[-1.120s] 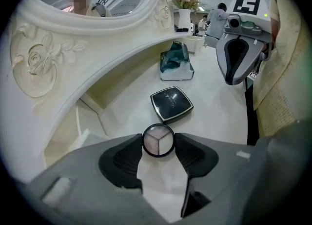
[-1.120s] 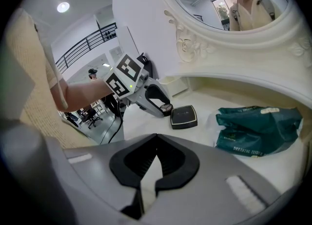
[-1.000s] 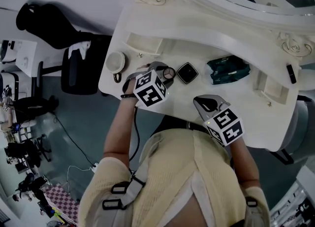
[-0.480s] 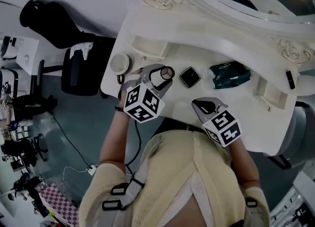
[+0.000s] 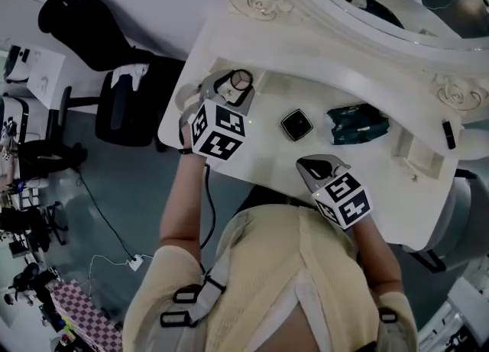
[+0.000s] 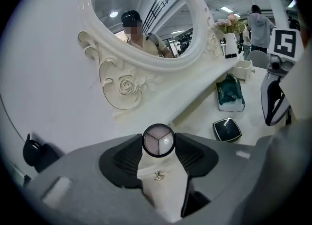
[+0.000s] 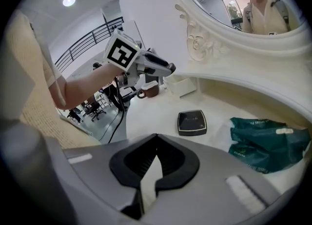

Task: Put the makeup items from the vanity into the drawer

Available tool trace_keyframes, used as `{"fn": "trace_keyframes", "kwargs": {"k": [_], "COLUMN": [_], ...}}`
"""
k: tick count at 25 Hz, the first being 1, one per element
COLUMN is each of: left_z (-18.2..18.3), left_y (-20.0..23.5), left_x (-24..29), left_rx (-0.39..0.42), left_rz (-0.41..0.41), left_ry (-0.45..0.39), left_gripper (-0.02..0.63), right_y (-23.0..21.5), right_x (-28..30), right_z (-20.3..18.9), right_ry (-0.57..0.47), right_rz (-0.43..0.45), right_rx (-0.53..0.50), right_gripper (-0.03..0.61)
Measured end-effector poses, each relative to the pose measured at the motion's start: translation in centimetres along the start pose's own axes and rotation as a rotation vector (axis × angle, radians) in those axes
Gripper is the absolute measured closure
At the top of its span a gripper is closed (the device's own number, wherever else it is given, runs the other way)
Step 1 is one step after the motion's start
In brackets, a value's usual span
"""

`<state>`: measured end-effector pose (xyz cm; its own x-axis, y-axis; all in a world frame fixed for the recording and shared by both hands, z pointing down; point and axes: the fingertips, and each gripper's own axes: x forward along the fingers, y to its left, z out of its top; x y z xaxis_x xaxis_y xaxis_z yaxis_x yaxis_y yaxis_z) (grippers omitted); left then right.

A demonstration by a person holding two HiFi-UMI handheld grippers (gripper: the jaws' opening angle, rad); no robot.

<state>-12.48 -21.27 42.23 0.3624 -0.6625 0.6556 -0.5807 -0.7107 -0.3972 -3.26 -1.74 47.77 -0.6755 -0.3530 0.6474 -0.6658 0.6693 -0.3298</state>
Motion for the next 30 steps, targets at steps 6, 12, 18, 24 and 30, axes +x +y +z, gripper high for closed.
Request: {"fn": "trace_keyframes", "kwargs": {"k": [6, 12, 18, 24, 30], "left_z": [-0.9, -3.3, -3.8, -3.9, -4.4], "left_y": [1.4, 1.0, 0.5, 0.2, 0.2], "left_x": [1.9, 3.7, 5.5, 6.8, 6.8], "left_rx": [-0.001, -0.093, -0.162, -0.185, -0.103], "left_rz": [-0.004, -0.108, -0.234, -0.282, -0.28], "left_ry": [0.089, 0.269, 0.427, 0.477, 0.52], "left_gripper": [0.391, 0.391, 0.391, 0.391, 0.39], "right_y": [-0.3, -0.8, -0.7, -1.1, -1.6], "right_x": [0.1, 0.4, 0.8, 0.5, 0.3], "right_z": [0.2, 0.2, 0.1, -0.1, -0.5], "right_ry": [0.004, 0.011, 0.022, 0.019, 0.022], "right_rz": [-0.002, -0.016, -0.012, -0.022, -0.029], "right_rx": [0.008, 0.004, 0.001, 0.019, 0.033], "right_gripper": [0.577, 0.577, 0.577, 0.577, 0.577]}}
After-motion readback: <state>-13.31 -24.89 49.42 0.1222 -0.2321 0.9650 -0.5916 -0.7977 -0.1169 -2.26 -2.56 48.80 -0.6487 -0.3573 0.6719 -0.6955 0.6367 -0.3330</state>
